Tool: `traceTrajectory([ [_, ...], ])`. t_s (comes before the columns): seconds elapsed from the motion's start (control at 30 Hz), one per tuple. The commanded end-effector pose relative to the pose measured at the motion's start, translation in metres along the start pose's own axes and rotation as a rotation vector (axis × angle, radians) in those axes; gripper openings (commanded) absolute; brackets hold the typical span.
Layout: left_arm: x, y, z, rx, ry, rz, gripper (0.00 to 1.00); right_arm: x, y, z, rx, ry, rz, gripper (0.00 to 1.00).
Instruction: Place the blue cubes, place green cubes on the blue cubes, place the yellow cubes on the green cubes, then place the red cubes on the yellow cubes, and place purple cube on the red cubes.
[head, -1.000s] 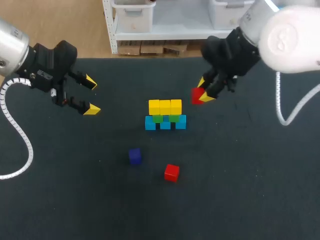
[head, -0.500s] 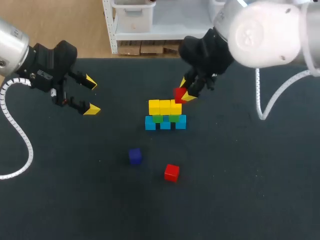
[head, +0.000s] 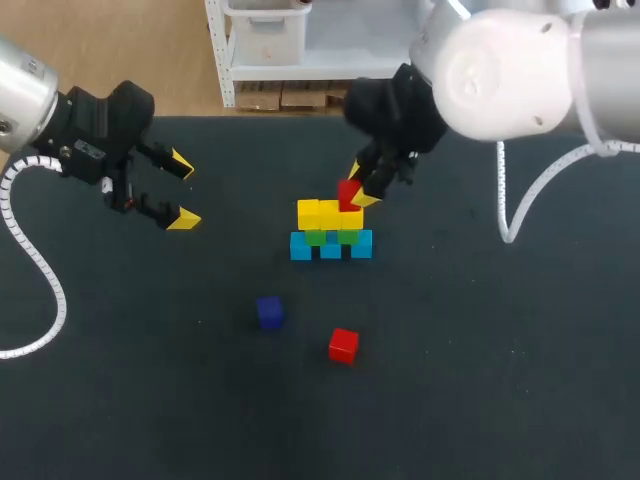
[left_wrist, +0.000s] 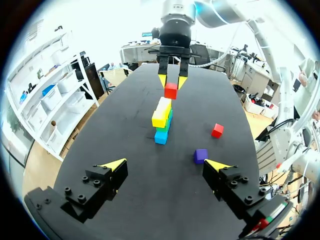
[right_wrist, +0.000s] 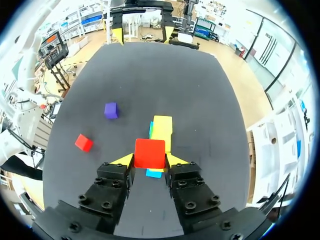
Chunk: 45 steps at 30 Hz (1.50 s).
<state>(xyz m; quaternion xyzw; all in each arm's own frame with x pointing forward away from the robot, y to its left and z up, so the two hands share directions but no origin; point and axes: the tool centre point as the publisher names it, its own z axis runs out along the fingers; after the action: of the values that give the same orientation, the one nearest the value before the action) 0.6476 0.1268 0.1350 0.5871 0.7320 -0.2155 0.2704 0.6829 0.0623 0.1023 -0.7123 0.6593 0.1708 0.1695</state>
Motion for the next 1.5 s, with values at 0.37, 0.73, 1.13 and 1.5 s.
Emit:
traceTrajectory([
  [0.37, 0.002, -0.001, -0.001, -0.002, -0.007, 0.004, 1.0, -0.002, -0.008, 0.012, 0.018, 0.029, 0.02, 0.0],
  [0.73, 0.002, -0.001, -0.001, -0.002, -0.007, 0.004, 1.0, -0.001, -0.01, 0.014, 0.02, 0.035, 0.028, 0.0],
  [1.13, 0.002, -0.001, -0.001, -0.002, -0.007, 0.004, 1.0, 0.001, -0.012, 0.016, 0.02, 0.039, 0.034, 0.0],
  [1.5, 0.002, -0.001, -0.001, -0.002, -0.007, 0.004, 1.0, 0.001, -0.015, 0.018, 0.017, 0.038, 0.035, 0.0],
])
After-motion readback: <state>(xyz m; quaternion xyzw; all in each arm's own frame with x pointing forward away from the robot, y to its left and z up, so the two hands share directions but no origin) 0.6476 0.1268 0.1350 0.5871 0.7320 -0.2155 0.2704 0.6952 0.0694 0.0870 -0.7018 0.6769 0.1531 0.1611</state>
